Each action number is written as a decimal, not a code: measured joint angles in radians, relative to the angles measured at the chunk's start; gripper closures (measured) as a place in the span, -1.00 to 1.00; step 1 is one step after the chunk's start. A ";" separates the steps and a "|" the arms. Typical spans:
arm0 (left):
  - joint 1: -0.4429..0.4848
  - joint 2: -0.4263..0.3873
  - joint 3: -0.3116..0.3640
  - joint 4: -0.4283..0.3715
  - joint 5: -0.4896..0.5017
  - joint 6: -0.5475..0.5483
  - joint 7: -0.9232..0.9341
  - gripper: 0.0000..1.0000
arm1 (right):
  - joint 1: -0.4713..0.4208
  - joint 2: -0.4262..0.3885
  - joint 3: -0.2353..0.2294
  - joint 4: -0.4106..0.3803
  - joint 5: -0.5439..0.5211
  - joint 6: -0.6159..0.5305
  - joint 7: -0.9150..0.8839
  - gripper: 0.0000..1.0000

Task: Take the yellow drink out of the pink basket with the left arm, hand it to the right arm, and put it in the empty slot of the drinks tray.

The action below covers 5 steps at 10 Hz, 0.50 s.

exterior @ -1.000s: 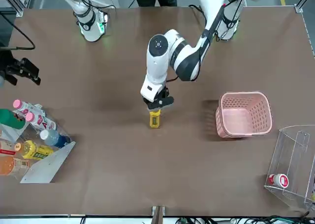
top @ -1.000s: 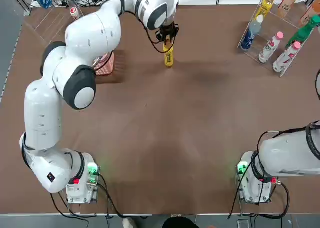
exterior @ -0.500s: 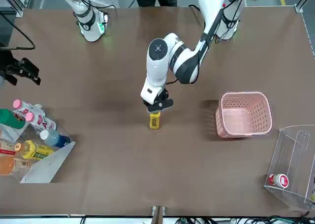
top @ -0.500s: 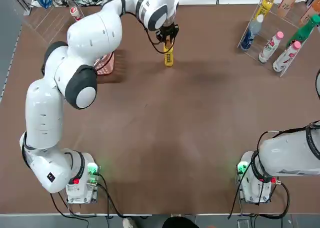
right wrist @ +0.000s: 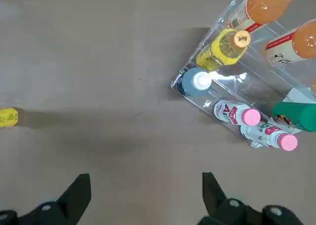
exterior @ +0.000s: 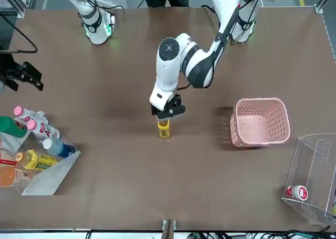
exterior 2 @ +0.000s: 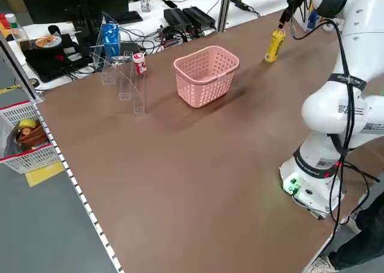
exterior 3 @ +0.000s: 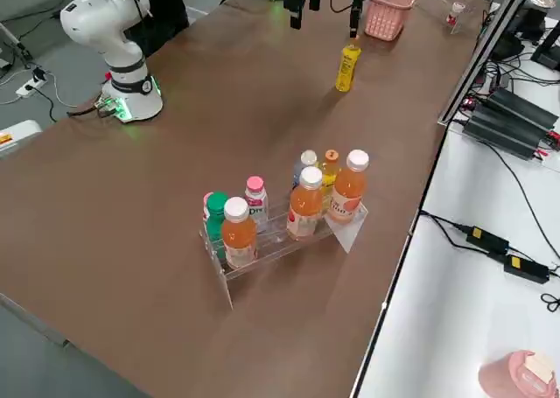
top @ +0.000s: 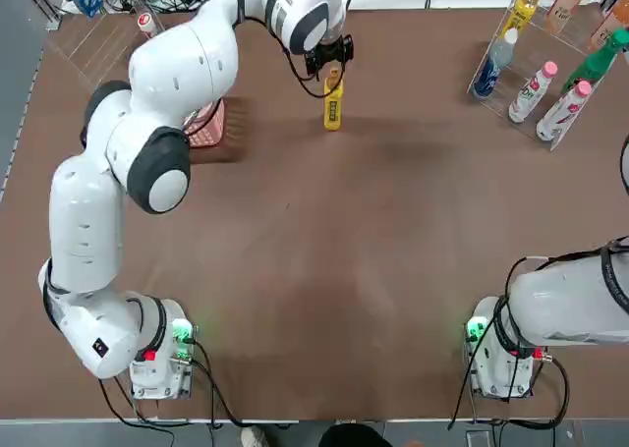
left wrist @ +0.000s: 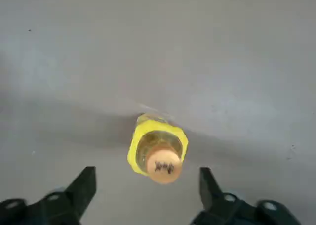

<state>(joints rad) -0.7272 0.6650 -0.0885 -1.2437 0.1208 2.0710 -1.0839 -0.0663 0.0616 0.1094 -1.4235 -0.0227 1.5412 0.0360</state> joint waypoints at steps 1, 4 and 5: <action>0.003 -0.014 0.005 0.004 0.001 -0.038 0.000 -1.00 | 0.009 0.000 0.000 0.000 0.000 0.000 -0.001 -0.99; 0.083 -0.136 0.021 0.025 0.009 -0.241 0.060 -1.00 | 0.080 0.000 0.003 0.000 0.001 0.000 0.000 -0.99; 0.142 -0.201 0.022 0.029 0.010 -0.304 0.117 -1.00 | 0.111 0.000 0.005 0.000 0.002 0.000 0.001 -0.99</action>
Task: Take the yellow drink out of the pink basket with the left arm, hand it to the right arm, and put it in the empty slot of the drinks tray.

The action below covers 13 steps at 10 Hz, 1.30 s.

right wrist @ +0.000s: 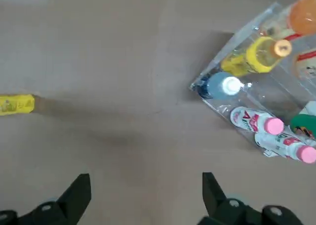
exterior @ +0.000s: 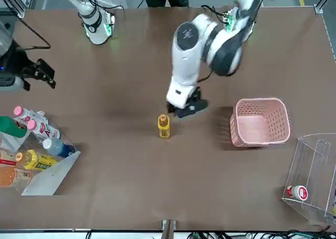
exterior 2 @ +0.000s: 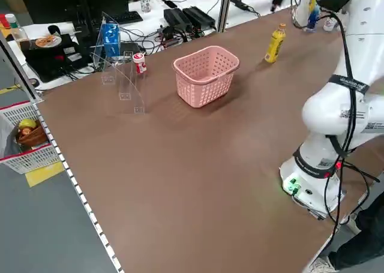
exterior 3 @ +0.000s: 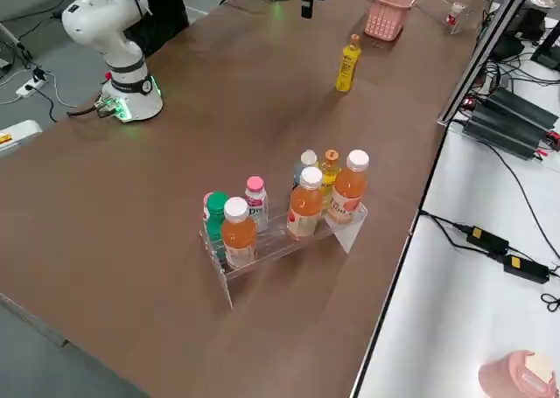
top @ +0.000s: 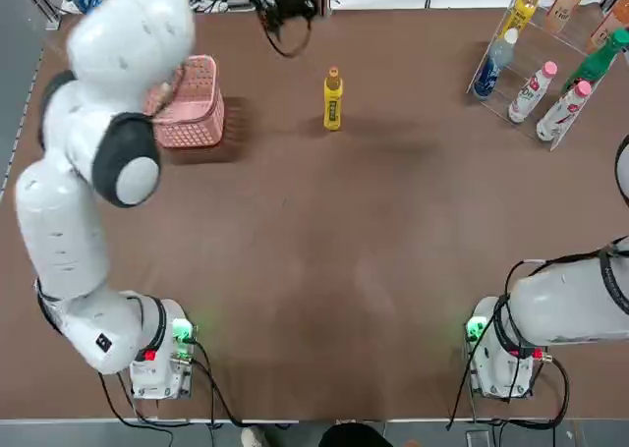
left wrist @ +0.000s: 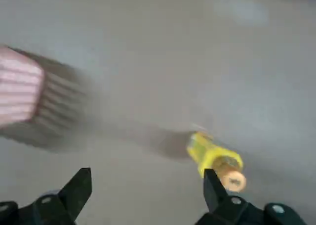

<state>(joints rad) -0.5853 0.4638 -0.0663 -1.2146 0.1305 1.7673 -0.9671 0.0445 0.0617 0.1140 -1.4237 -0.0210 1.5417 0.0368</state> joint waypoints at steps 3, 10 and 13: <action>0.148 -0.153 0.054 -0.001 0.000 -0.145 0.224 -1.00 | 0.143 0.014 0.005 -0.003 0.001 0.004 0.092 -0.99; 0.398 -0.206 0.216 -0.021 -0.175 -0.197 0.654 -1.00 | 0.469 0.155 0.008 -0.013 0.001 0.145 0.515 -0.99; 0.403 -0.206 0.230 -0.024 -0.183 -0.198 0.688 -1.00 | 0.504 0.295 0.007 0.045 0.002 0.280 0.633 -0.98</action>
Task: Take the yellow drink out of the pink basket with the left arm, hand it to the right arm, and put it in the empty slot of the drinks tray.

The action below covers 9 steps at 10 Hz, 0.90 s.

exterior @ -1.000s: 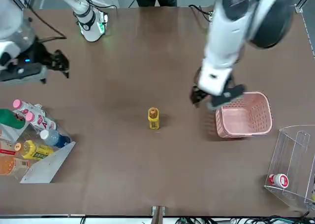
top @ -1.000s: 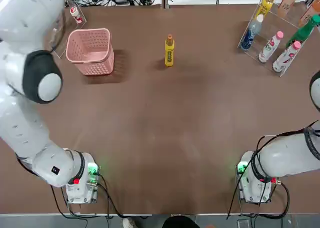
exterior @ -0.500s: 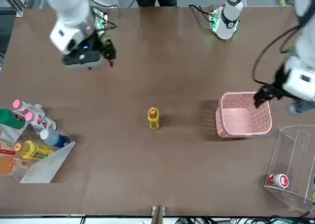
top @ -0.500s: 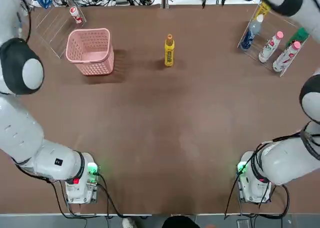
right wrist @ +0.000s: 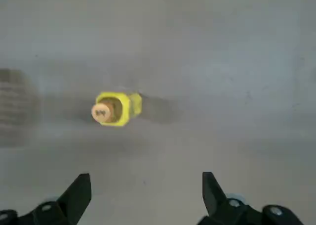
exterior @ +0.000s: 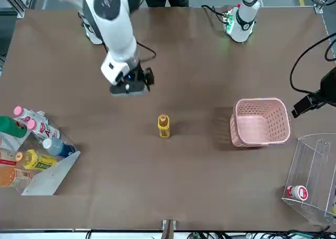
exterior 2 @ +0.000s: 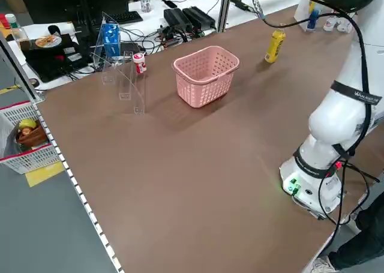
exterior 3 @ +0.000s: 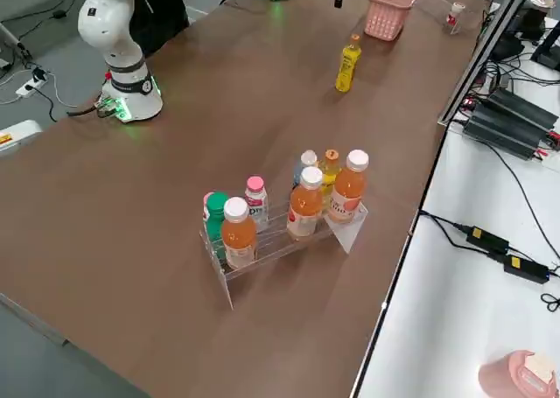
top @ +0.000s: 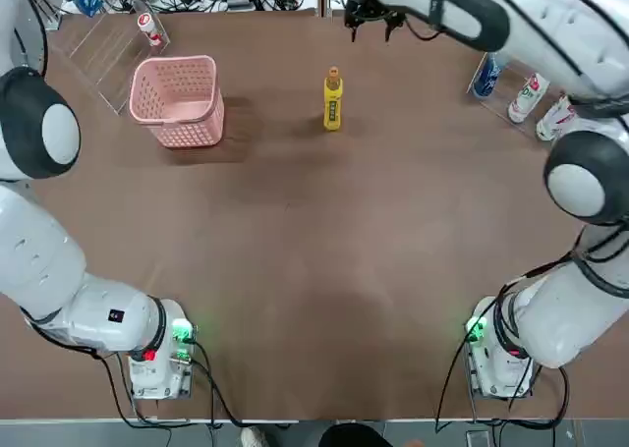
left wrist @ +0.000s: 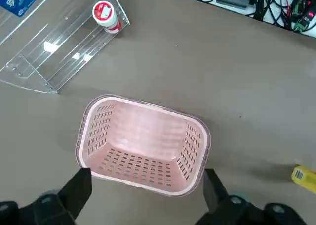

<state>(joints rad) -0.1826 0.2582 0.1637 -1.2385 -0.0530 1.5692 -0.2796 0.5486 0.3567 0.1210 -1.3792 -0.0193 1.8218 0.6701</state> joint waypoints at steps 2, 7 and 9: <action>-0.001 0.000 0.000 -0.002 0.000 -0.001 0.043 -1.00 | 0.029 0.125 -0.001 0.115 -0.002 0.007 0.055 -0.99; 0.002 0.000 0.003 -0.003 0.000 -0.005 0.048 -1.00 | 0.094 0.310 -0.008 0.215 -0.094 0.063 0.066 -0.76; 0.010 0.000 0.005 -0.003 0.000 -0.026 0.098 -1.00 | 0.100 0.319 -0.011 0.214 -0.100 0.081 0.067 -0.68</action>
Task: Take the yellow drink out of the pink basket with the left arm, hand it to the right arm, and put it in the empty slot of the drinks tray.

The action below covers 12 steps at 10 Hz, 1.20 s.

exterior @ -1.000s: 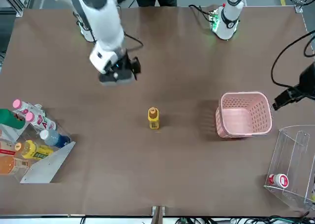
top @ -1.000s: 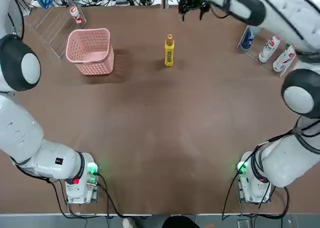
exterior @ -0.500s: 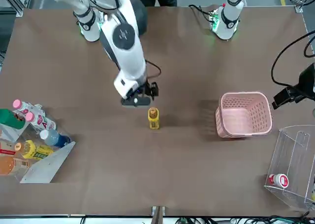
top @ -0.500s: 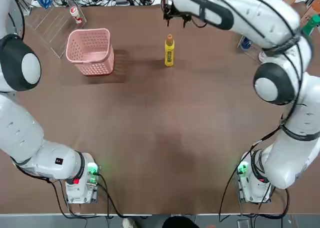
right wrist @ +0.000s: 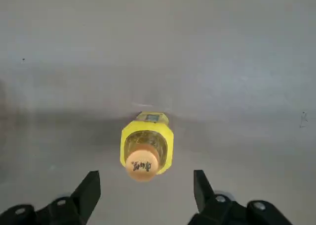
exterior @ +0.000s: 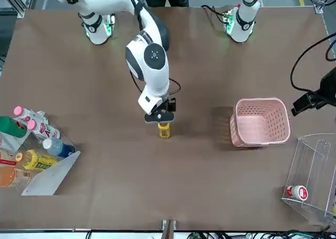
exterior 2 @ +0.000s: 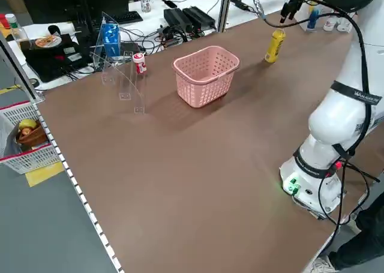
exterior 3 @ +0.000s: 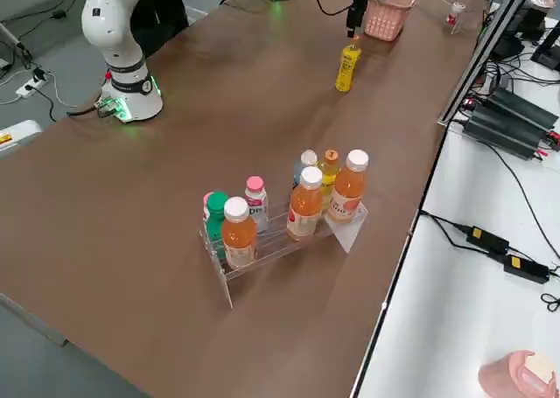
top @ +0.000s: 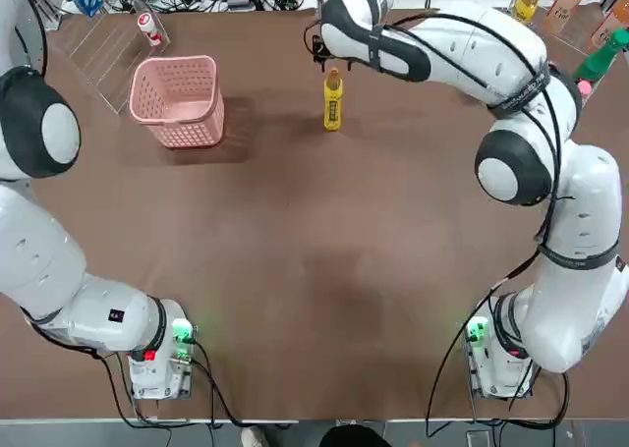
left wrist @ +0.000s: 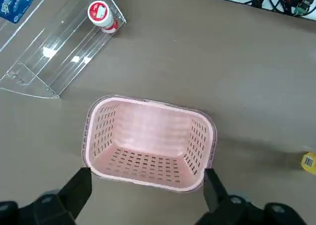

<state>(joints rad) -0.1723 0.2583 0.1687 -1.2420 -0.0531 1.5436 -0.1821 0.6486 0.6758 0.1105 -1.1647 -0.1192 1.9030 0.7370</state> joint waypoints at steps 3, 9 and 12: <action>0.009 0.000 0.012 -0.003 0.000 -0.015 0.081 -1.00 | 0.002 0.020 -0.001 -0.029 -0.003 0.077 0.000 -0.66; 0.021 -0.007 0.013 -0.001 0.000 -0.054 0.085 -1.00 | 0.002 0.030 -0.004 -0.037 -0.007 0.084 0.008 -0.15; 0.057 -0.067 -0.005 0.002 -0.003 -0.103 0.094 -1.00 | 0.003 0.030 -0.004 -0.037 -0.008 0.082 0.043 0.06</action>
<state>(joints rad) -0.1152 0.1911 0.1634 -1.2396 -0.0558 1.4410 -0.0884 0.6513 0.7061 0.1069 -1.2016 -0.1268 1.9849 0.7797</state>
